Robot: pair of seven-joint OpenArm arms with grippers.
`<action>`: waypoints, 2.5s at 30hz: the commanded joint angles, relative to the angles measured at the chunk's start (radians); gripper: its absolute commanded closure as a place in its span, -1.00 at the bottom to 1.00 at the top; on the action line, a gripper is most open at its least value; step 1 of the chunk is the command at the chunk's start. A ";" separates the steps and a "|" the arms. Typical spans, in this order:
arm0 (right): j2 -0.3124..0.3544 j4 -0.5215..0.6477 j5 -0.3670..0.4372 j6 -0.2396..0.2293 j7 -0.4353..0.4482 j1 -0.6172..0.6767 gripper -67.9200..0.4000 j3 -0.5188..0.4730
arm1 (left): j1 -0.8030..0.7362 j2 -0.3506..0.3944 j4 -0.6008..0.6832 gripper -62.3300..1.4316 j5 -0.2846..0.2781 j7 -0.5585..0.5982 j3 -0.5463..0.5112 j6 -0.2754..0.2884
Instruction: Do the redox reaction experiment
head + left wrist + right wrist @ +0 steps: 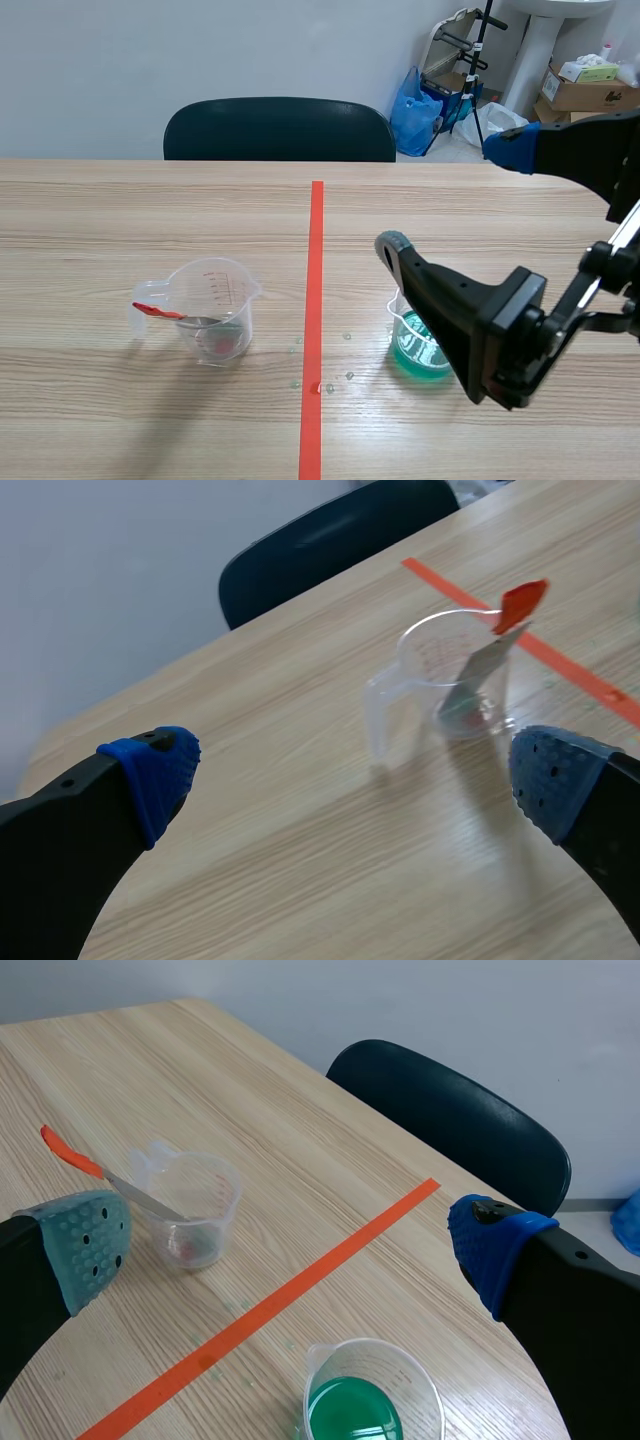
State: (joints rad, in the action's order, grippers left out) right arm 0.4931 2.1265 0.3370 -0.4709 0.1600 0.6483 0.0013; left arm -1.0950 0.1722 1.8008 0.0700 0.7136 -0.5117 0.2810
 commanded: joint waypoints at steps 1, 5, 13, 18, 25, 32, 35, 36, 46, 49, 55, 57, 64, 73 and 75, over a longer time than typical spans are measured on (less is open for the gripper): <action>0.002 0.006 0.007 0.003 0.018 -0.009 -1.00 -0.002 | 0.007 -0.002 0.005 -1.00 -0.006 0.014 0.003 -0.002; 0.002 0.006 0.006 0.003 0.019 -0.009 -1.00 -0.002 | 0.015 -0.002 0.005 -1.00 -0.006 0.010 0.003 -0.002; 0.002 0.006 0.006 0.003 0.018 -0.009 -1.00 -0.002 | 0.015 -0.002 0.005 -1.00 -0.006 -0.001 0.003 -0.002; 0.002 0.006 0.006 0.003 0.018 -0.012 -1.00 -0.002 | 0.015 -0.002 0.005 -1.00 -0.006 -0.001 0.003 -0.002; 0.002 0.006 0.007 0.003 -0.021 -0.012 -1.00 -0.002 | 0.015 -0.002 0.005 -1.00 -0.006 -0.001 0.003 -0.002; 0.002 0.006 0.007 0.003 -0.066 -0.012 -1.00 -0.002 | 0.015 -0.002 0.005 -1.00 -0.006 -0.001 0.003 -0.002; 0.002 0.006 0.007 0.003 -0.068 -0.012 -1.00 -0.002 | 0.015 -0.002 0.005 -1.00 -0.006 -0.008 0.003 -0.002; 0.002 0.006 0.007 0.003 -0.068 -0.012 -1.00 -0.002 | 0.015 -0.002 0.005 -1.00 -0.006 -0.008 0.003 -0.002; 0.002 0.006 0.007 0.003 -0.068 -0.012 -1.00 -0.002 | 0.015 -0.002 0.005 -1.00 -0.006 -0.008 0.003 -0.002; 0.002 0.006 0.007 0.003 -0.068 -0.012 -1.00 -0.002 | 0.015 -0.002 0.005 -1.00 -0.006 -0.008 0.003 -0.002; 0.002 0.006 0.007 0.003 -0.068 -0.012 -1.00 -0.002 | 0.015 -0.002 0.005 -1.00 -0.006 -0.008 0.003 -0.002; 0.002 0.006 0.007 0.003 -0.068 -0.012 -1.00 -0.002 | 0.015 -0.002 0.005 -1.00 -0.006 -0.008 0.003 -0.002; 0.002 0.006 0.007 0.003 -0.068 -0.012 -1.00 -0.002 | 0.015 -0.002 0.005 -1.00 -0.006 -0.008 0.003 -0.002; 0.002 0.006 0.007 0.003 -0.068 -0.012 -1.00 -0.002 | 0.015 -0.002 0.005 -1.00 -0.006 -0.008 0.003 -0.002; 0.002 0.006 0.007 0.003 -0.068 -0.012 -1.00 -0.002 | 0.015 -0.002 0.005 -1.00 -0.006 -0.008 0.003 -0.002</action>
State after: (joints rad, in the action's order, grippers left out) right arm 0.4931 2.1265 0.3370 -0.4709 0.0769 0.6460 0.0013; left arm -1.0668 0.1719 1.8008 0.0704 0.6952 -0.5121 0.2817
